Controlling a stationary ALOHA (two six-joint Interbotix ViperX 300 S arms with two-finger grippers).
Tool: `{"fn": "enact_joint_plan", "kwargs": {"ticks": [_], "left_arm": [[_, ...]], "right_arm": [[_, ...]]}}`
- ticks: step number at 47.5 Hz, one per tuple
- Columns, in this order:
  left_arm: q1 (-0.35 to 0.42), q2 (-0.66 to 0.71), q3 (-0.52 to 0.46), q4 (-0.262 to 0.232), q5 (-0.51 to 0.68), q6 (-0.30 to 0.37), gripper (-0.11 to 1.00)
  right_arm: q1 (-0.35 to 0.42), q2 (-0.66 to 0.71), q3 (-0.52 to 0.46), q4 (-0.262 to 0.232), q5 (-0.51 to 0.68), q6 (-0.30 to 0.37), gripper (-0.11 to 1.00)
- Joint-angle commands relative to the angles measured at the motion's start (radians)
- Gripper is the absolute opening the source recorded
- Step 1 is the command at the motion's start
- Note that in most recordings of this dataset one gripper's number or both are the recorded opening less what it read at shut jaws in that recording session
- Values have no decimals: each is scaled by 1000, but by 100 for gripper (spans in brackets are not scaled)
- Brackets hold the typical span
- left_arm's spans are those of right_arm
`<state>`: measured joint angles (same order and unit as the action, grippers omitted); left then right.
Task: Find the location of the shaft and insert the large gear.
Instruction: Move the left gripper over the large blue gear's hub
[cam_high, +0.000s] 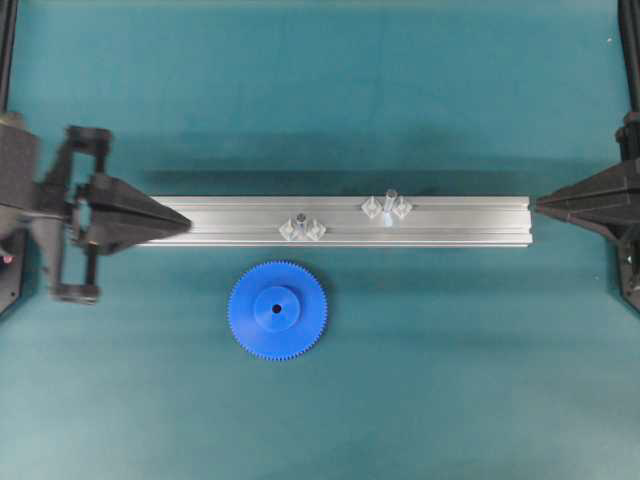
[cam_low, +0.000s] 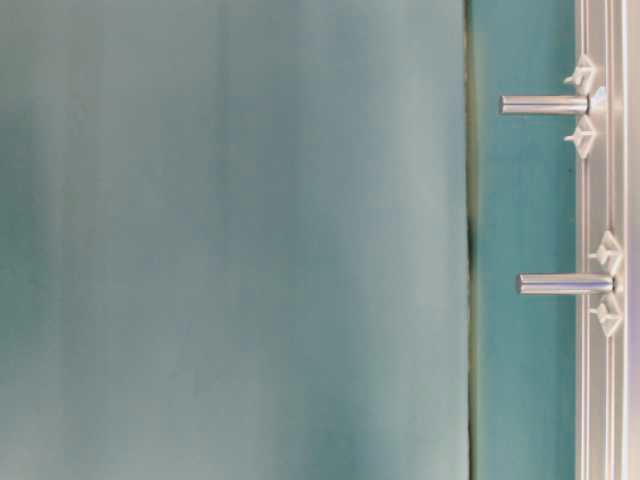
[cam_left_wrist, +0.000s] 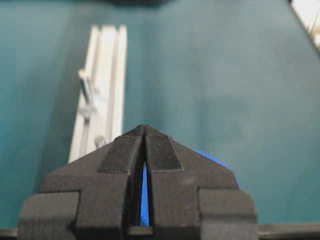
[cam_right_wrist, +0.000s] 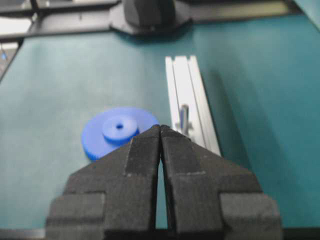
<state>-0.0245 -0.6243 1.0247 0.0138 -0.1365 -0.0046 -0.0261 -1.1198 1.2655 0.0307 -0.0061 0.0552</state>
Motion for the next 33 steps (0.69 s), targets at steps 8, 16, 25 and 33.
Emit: {"fn": "enact_joint_plan", "kwargs": {"ticks": [8, 16, 25, 33], "left_arm": [[-14, 130, -98, 3, 34, -6, 0], [-43, 216, -149, 3, 83, -32, 0], [-63, 311, -193, 2, 91, -43, 0], [-64, 371, -235, 2, 100, -43, 0]], "right_arm": [[-6, 11, 3, 2, 35, 23, 2], [-15, 9, 14, 2, 37, 28, 2], [-26, 9, 28, 2, 37, 29, 2], [-37, 9, 32, 2, 37, 29, 2]]}}
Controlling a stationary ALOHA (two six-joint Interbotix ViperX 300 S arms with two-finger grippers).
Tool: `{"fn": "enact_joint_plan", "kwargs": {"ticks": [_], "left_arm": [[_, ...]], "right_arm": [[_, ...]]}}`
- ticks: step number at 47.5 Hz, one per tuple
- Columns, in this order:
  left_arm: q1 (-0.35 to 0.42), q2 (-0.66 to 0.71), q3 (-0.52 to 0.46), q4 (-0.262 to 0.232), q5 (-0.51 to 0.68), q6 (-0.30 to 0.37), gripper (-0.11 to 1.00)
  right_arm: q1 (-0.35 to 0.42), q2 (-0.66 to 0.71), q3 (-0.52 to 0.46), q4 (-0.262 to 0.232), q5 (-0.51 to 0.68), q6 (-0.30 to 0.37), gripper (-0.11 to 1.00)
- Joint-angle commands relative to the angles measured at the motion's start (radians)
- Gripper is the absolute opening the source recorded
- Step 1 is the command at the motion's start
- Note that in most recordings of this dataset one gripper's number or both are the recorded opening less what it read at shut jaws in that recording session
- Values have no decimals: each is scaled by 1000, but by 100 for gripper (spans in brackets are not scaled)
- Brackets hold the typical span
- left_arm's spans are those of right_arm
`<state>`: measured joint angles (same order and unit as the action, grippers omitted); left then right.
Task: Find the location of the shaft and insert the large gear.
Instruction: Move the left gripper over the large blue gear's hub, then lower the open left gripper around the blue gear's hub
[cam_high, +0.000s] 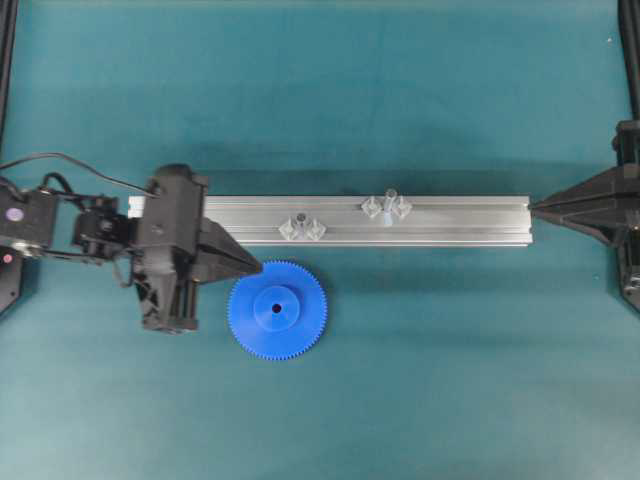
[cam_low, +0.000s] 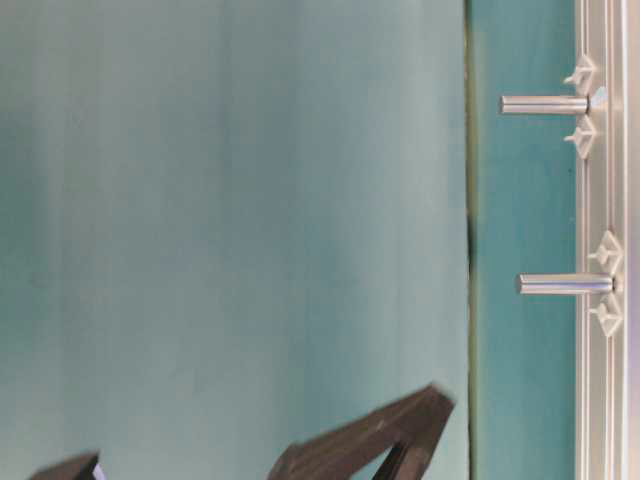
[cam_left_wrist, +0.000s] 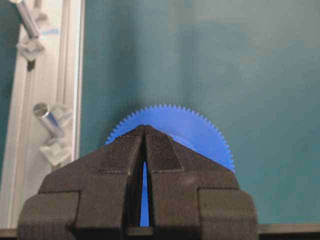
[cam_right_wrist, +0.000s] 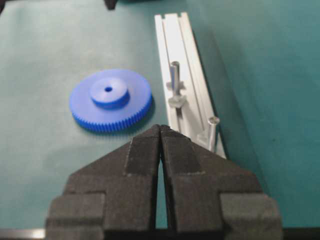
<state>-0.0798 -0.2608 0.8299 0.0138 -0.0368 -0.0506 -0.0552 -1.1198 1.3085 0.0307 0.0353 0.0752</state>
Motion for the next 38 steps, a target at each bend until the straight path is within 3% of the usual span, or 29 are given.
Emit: {"fn": "enact_joint_plan", "kwargs": {"ticks": [1, 38], "left_arm": [[-8, 14, -44, 2, 3, 5, 0], [-41, 238, -250, 2, 279, 6, 0]], "right_arm": [[-8, 9, -11, 2, -5, 9, 2], [-25, 6, 0, 2, -5, 9, 2]]}}
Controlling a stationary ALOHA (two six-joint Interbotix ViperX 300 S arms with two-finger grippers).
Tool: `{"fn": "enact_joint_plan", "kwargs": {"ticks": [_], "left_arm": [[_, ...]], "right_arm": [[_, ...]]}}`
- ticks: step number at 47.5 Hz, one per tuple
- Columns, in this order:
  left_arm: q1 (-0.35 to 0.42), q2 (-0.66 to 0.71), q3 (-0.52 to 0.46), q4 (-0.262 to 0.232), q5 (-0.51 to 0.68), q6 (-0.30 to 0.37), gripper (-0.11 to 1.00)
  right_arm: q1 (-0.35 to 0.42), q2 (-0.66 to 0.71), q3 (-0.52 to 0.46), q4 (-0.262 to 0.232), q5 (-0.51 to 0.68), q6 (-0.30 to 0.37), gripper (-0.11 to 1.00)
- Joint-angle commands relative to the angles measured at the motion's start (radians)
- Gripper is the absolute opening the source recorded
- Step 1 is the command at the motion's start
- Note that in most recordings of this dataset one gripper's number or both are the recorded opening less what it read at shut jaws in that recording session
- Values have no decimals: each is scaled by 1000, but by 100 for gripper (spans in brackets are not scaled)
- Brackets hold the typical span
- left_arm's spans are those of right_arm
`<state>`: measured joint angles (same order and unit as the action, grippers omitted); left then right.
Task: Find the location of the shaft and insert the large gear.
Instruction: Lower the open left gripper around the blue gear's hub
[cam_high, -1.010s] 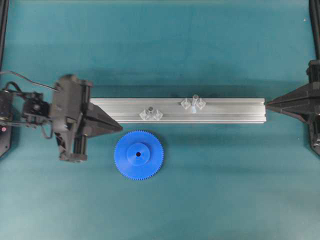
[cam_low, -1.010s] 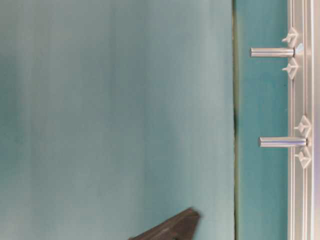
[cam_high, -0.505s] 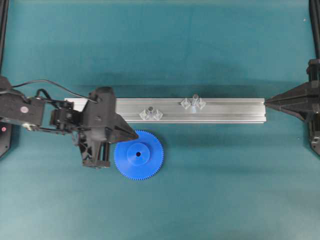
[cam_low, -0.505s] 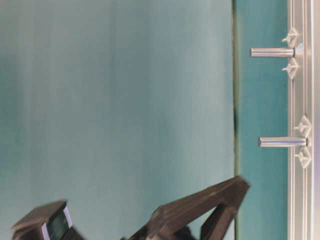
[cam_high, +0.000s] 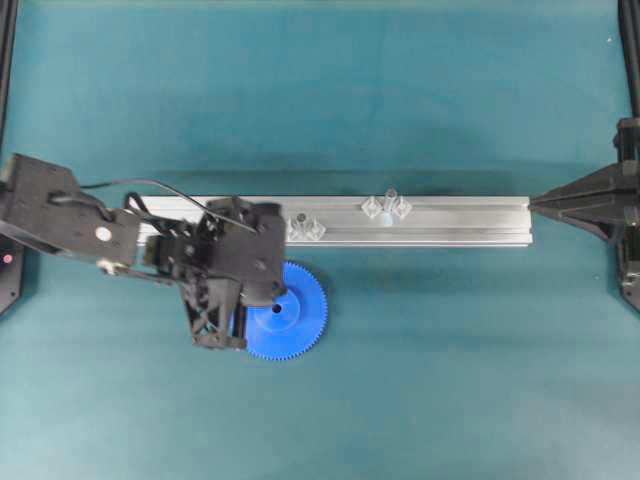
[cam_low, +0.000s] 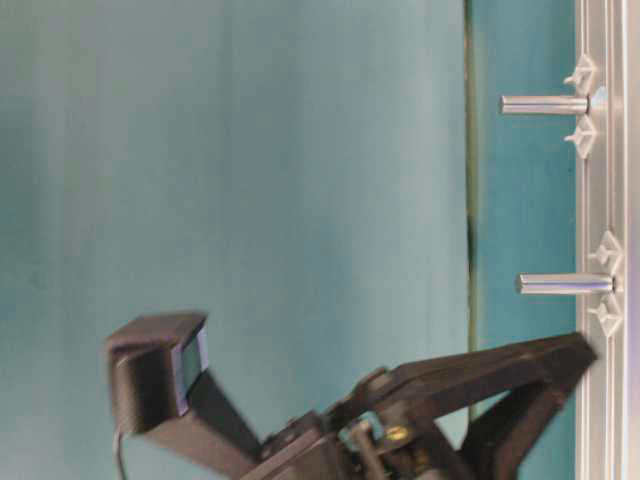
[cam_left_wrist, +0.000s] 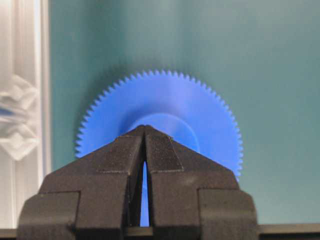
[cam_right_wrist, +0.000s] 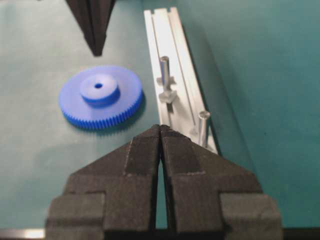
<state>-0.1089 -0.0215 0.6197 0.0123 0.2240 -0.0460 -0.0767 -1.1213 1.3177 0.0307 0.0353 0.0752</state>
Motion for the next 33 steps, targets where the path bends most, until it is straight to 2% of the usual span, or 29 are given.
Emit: {"fn": "enact_joint_plan", "kwargs": {"ticks": [1, 17, 33], "left_arm": [[-12, 3, -44, 3, 23, 2, 0], [-18, 69, -121, 3, 150, 6, 0], [-18, 114, -164, 5, 264, 9, 0]], "right_arm": [[-3, 8, -8, 2, -5, 11, 2], [-3, 6, 2, 2, -5, 64, 2], [-6, 6, 6, 0, -5, 64, 2]]}}
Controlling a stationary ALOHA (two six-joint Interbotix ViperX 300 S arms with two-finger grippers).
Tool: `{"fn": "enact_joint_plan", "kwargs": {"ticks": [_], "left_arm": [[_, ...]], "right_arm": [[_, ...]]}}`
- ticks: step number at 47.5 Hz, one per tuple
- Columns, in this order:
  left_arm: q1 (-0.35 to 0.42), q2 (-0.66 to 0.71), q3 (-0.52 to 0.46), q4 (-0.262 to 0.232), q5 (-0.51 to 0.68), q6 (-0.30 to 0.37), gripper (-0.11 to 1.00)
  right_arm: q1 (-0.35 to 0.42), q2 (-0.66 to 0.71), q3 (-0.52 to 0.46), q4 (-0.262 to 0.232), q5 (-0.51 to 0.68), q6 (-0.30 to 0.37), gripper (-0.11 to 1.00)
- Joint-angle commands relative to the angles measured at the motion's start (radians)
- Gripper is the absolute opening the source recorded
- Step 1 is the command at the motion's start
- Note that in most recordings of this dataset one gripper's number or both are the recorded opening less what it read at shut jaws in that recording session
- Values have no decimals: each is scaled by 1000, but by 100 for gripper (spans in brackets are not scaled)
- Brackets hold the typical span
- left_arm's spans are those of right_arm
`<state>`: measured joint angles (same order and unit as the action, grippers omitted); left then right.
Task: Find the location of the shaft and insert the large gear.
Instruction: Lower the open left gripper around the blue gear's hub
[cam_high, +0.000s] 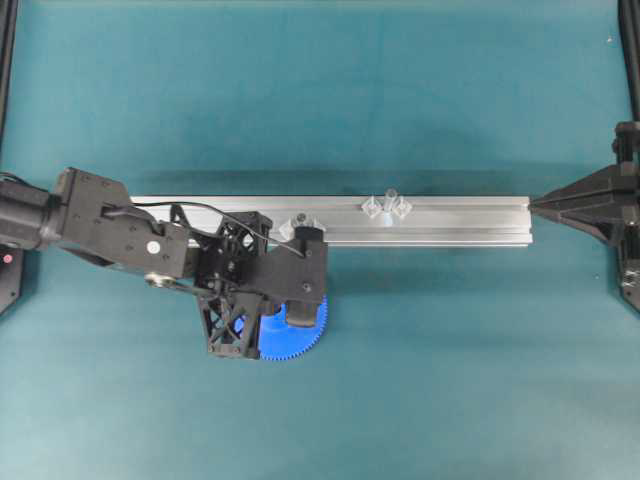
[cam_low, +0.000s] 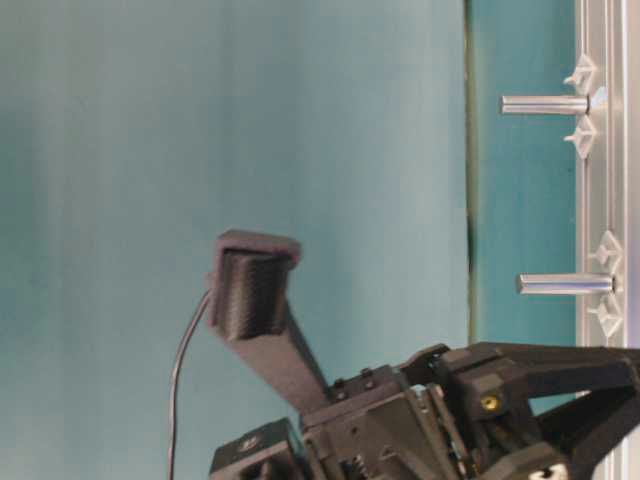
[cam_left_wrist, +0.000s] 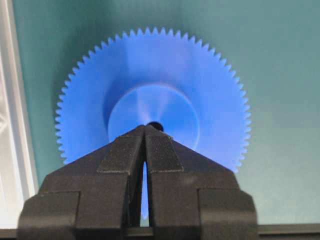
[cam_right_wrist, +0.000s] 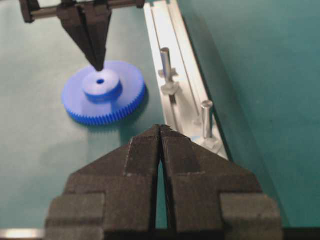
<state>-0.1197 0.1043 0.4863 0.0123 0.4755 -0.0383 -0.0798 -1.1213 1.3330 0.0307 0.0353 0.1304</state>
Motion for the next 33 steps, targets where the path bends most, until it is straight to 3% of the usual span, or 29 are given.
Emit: {"fn": "enact_joint_plan", "kwargs": {"ticks": [1, 33], "left_arm": [[-6, -11, -31, 5, 14, 2, 0], [-25, 40, -98, 5, 89, 9, 0]], "right_arm": [[-5, 6, -11, 0, -5, 9, 2], [-8, 5, -8, 0, -8, 12, 2]]}}
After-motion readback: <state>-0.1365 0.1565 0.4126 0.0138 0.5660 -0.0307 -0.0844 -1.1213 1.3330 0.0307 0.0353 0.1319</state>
